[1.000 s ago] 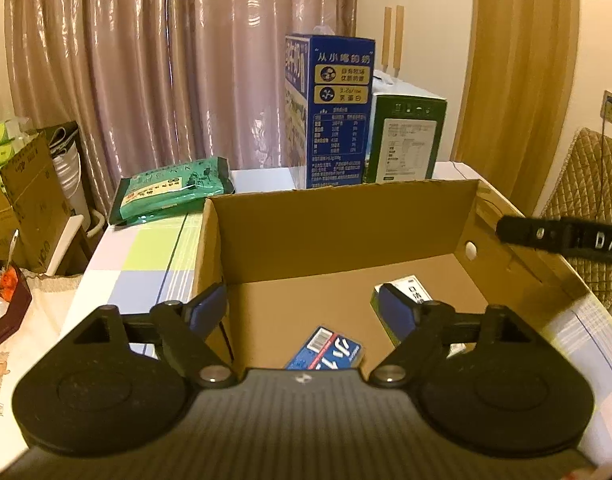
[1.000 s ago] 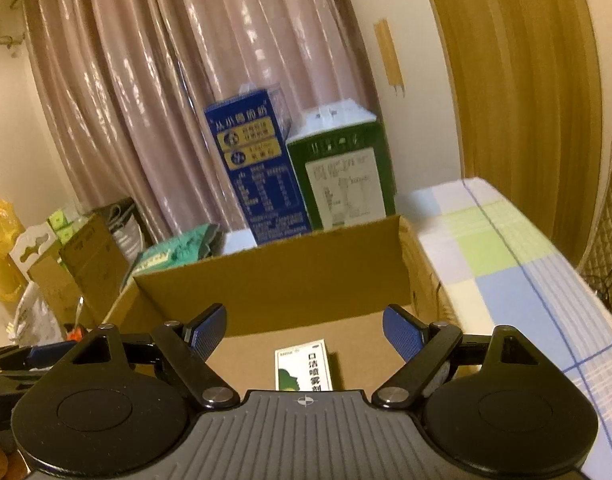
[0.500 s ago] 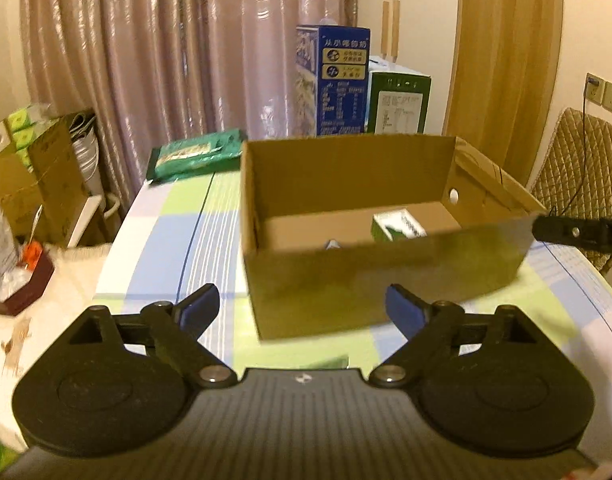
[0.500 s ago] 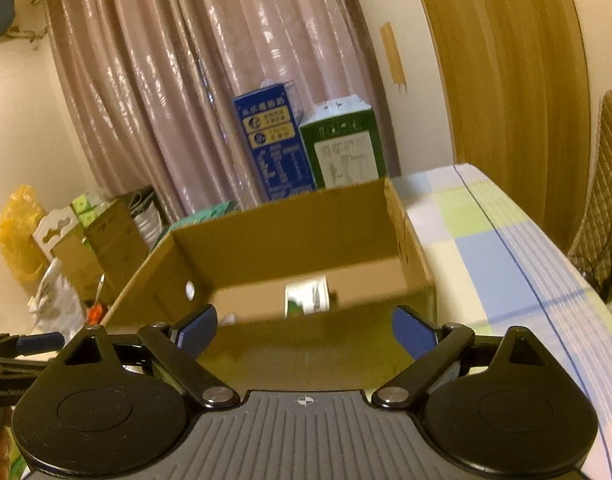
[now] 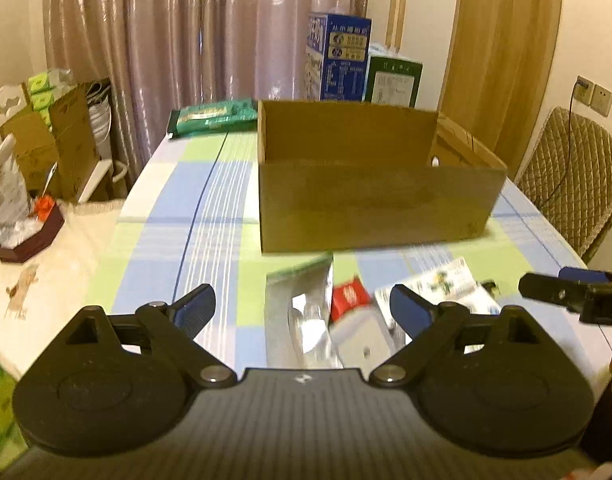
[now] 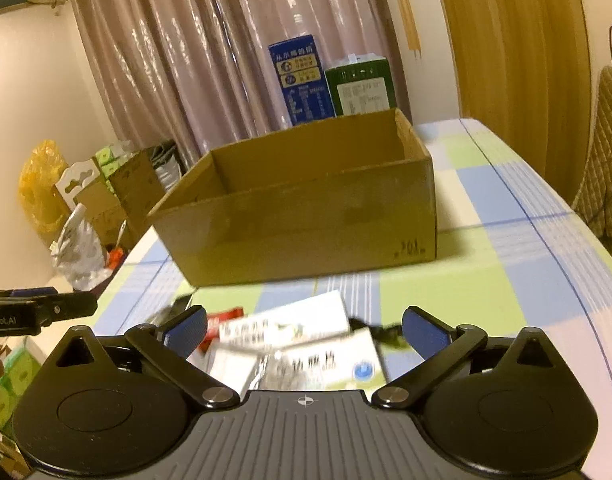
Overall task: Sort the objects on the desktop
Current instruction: 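Move both tools back toward the remaining items on the table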
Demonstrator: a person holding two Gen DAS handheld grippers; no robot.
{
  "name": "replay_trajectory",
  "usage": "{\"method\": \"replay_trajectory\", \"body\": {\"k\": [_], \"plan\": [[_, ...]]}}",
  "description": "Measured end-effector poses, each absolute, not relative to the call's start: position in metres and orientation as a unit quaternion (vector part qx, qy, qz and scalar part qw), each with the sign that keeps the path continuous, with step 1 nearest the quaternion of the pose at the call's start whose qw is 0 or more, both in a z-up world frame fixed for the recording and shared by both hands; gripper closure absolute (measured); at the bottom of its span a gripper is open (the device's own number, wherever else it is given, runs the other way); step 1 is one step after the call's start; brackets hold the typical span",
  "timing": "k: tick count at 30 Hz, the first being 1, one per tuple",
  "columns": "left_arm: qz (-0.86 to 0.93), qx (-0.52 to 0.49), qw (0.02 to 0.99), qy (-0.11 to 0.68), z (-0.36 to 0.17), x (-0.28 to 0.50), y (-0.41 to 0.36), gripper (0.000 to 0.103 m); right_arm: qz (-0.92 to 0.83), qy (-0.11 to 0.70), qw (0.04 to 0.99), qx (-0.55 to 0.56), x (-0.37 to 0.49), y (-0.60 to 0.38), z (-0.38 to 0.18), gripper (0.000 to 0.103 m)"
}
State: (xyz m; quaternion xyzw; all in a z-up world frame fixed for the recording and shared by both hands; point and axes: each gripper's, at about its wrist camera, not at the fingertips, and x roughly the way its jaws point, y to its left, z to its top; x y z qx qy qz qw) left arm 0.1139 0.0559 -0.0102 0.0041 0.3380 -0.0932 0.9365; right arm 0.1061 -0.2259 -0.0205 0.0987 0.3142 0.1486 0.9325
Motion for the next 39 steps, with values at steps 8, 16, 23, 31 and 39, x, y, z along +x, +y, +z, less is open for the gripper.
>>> {"method": "replay_trajectory", "body": {"k": [8, 16, 23, 31, 39], "plan": [[-0.099, 0.021, 0.927, 0.361, -0.021, 0.069, 0.047, 0.011, 0.154, 0.33, 0.929, 0.072, 0.079, -0.224, -0.023, 0.002], [-0.102, 0.028, 0.928, 0.357, -0.019, 0.056, 0.038, 0.01, 0.194, 0.393, 0.897, -0.056, 0.053, -0.214, -0.055, 0.002], [-0.119, 0.039, 0.925, 0.358, -0.021, 0.065, 0.025, 0.01, 0.256, 0.437, 0.853, -0.123, 0.064, -0.226, -0.064, 0.002], [-0.153, 0.06, 0.915, 0.369, -0.031, 0.072, -0.001, 0.01, 0.374, 0.446, 0.777, -0.239, 0.081, -0.223, -0.063, 0.014], [-0.154, 0.076, 0.907, 0.385, -0.043, 0.071, -0.011, 0.01, 0.428, 0.459, 0.73, -0.27, 0.1, -0.218, -0.079, 0.032]]}}
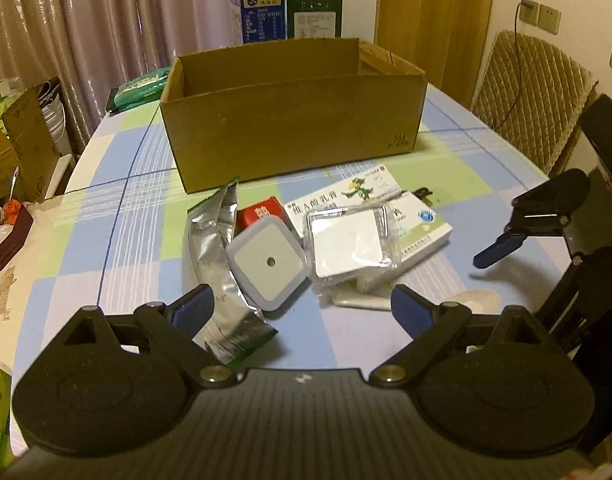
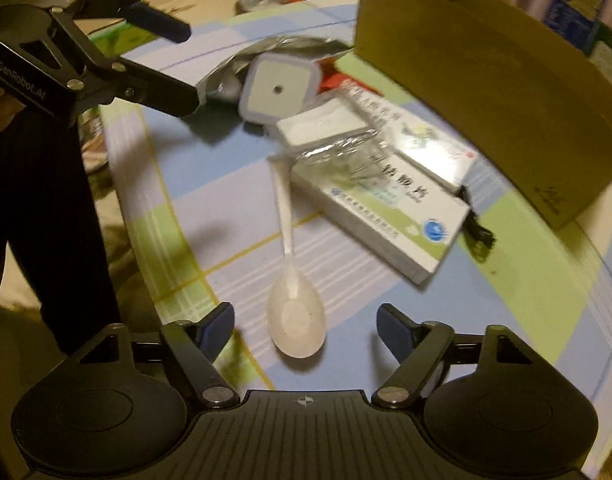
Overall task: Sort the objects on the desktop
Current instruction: 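Move both tools back toward the remaining items on the table, then grasp the white spoon by its bowl with the right tool and lift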
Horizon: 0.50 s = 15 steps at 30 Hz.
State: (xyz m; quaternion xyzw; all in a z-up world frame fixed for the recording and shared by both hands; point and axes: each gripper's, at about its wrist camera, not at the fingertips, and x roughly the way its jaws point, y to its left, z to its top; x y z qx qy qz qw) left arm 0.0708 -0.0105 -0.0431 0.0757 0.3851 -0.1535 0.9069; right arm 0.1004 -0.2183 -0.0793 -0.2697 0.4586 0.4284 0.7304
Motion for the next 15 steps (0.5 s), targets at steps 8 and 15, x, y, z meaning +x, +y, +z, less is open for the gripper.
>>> {"method": "replay_trajectory", "body": {"k": [8, 15], "plan": [[-0.157, 0.075, 0.9, 0.401, -0.053, 0.074, -0.016, 0.01, 0.455, 0.46, 0.71, -0.277, 0.109, -0.216, -0.089, 0.056], [-0.161, 0.073, 0.897, 0.406, -0.057, 0.077, -0.02, 0.01, 0.462, 0.459, 0.707, -0.278, 0.111, -0.219, -0.09, 0.07]]}}
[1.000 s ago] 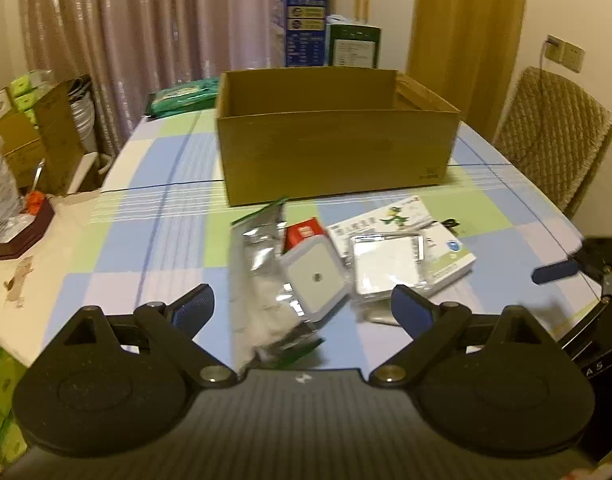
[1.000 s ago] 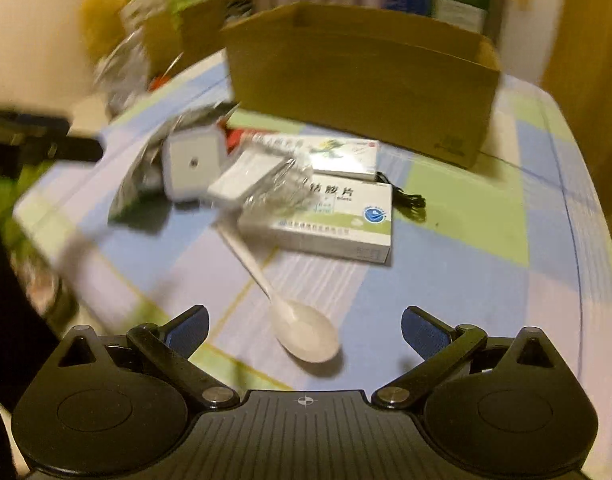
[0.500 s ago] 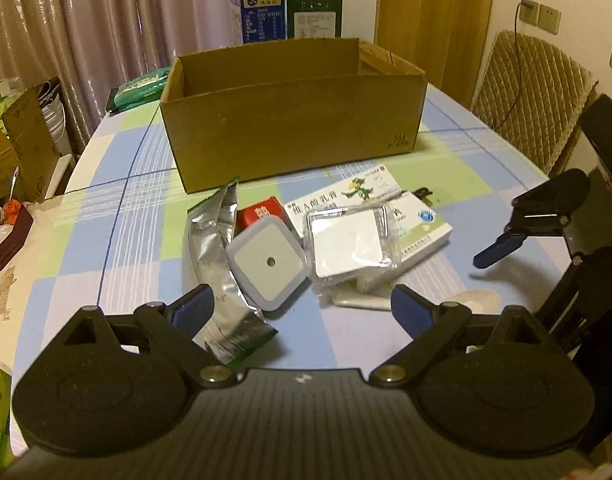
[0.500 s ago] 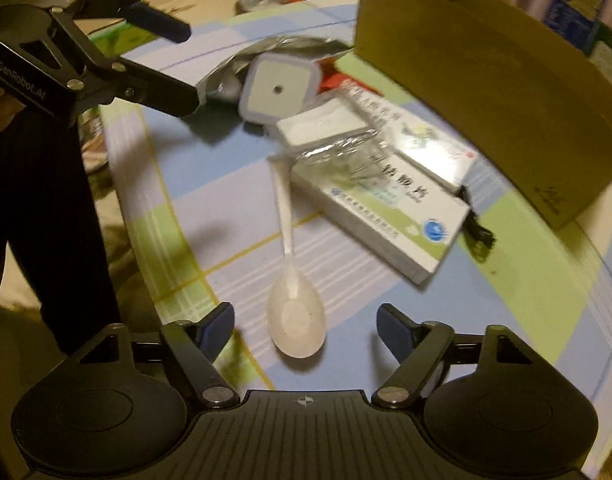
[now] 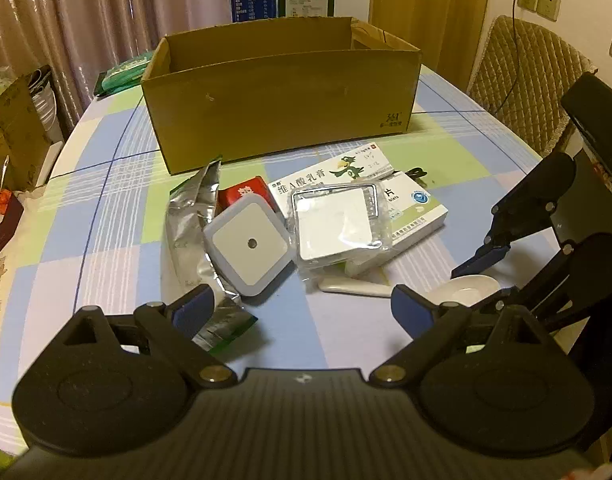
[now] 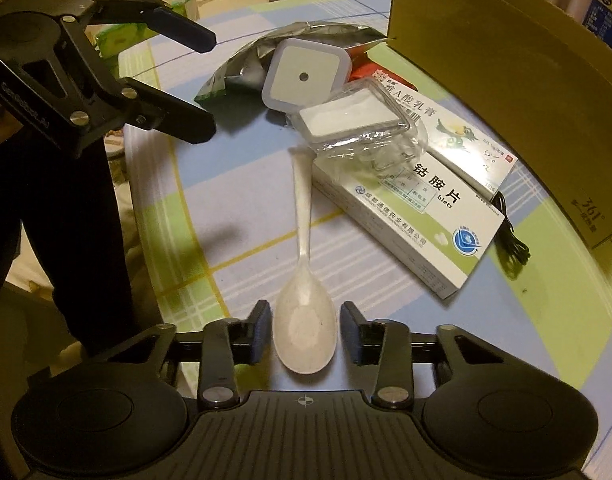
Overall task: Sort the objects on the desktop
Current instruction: 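Grasp the white spoon by its bowl with the right tool and lift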
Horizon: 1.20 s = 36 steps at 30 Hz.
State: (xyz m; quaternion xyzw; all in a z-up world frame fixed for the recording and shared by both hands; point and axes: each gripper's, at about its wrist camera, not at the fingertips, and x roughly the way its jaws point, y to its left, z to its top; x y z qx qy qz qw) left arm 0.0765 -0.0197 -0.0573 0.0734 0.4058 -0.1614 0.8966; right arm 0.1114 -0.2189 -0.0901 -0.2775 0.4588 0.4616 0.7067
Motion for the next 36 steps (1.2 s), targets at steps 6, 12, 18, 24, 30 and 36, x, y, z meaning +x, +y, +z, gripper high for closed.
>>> {"method": "replay_trajectory", "body": {"k": [6, 12, 18, 24, 30, 36], "plan": [[-0.164, 0.072, 0.896, 0.406, -0.058, 0.077, -0.022, 0.01, 0.462, 0.452, 0.708, -0.286, 0.11, -0.22, -0.092, 0.071], [-0.164, 0.067, 0.896, 0.408, -0.059, 0.078, -0.021, 0.01, 0.464, 0.444, 0.708, -0.293, 0.111, -0.22, -0.095, 0.072], [-0.159, 0.064, 0.897, 0.407, -0.059, 0.078, -0.019, 0.01, 0.458, 0.443, 0.714, -0.29, 0.098, -0.223, -0.092, 0.073], [-0.15, 0.061, 0.903, 0.399, -0.053, 0.076, -0.014, 0.01, 0.464, 0.429, 0.724, -0.278, 0.086, -0.223, -0.079, 0.073], [-0.139, 0.055, 0.91, 0.386, -0.043, 0.07, -0.008, 0.01, 0.467, 0.408, 0.737, -0.268, 0.073, -0.222, -0.061, 0.073], [-0.133, 0.048, 0.915, 0.377, -0.035, 0.068, -0.004, 0.01, 0.446, 0.379, 0.773, -0.245, 0.073, -0.227, -0.036, 0.073]]}}
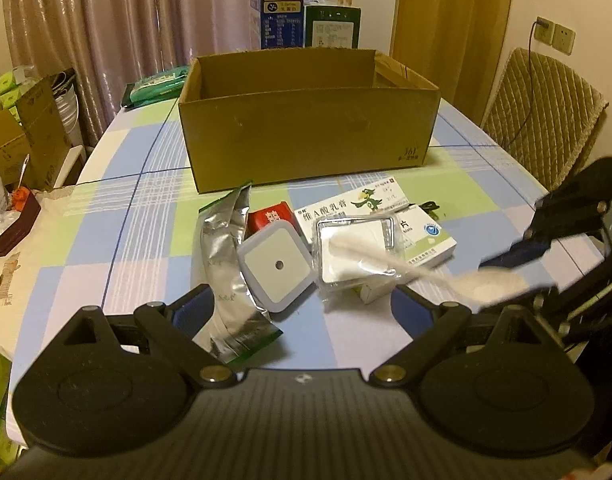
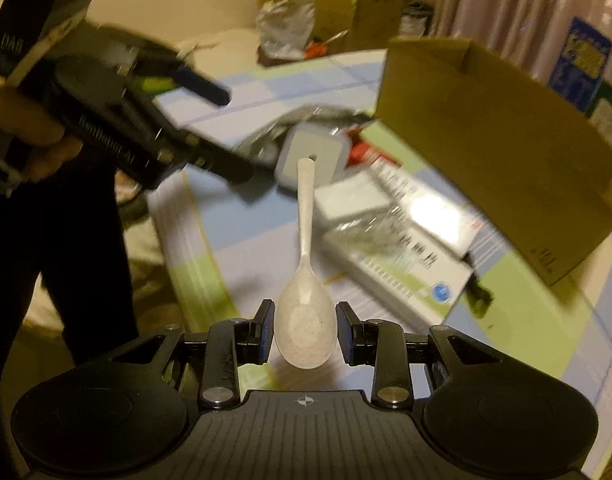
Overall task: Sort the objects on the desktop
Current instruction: 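Grasp the white spoon by its bowl with the right tool and lift, then grasp the clear plastic tray with left tool while right tool holds spoon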
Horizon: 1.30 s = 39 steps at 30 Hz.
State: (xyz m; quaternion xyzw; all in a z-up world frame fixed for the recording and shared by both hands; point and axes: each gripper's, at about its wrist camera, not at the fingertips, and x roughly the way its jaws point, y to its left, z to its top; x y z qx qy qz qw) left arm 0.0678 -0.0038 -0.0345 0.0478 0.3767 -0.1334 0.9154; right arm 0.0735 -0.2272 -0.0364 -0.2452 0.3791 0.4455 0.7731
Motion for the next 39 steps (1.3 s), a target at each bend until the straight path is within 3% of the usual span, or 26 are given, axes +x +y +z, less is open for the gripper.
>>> {"method": "replay_trajectory", "body": {"k": [9, 15, 34, 39], "plan": [[-0.167, 0.047, 0.908, 0.382, -0.042, 0.085, -0.025, 0.013, 0.365, 0.371, 0.834, -0.183, 0.104, -0.248, -0.016, 0.073], [-0.191, 0.032, 0.896, 0.399, -0.058, 0.111, -0.042, 0.025, 0.313, 0.373, 0.866, -0.116, 0.128, -0.262, -0.016, 0.073], [-0.2, 0.011, 0.884, 0.422, -0.094, 0.159, -0.053, 0.025, 0.286, 0.382, 0.878, -0.035, 0.156, -0.275, -0.04, 0.073], [-0.195, 0.006, 0.883, 0.426, -0.097, 0.162, -0.053, 0.031, 0.283, 0.383, 0.879, -0.029, 0.157, -0.277, -0.042, 0.073]]}}
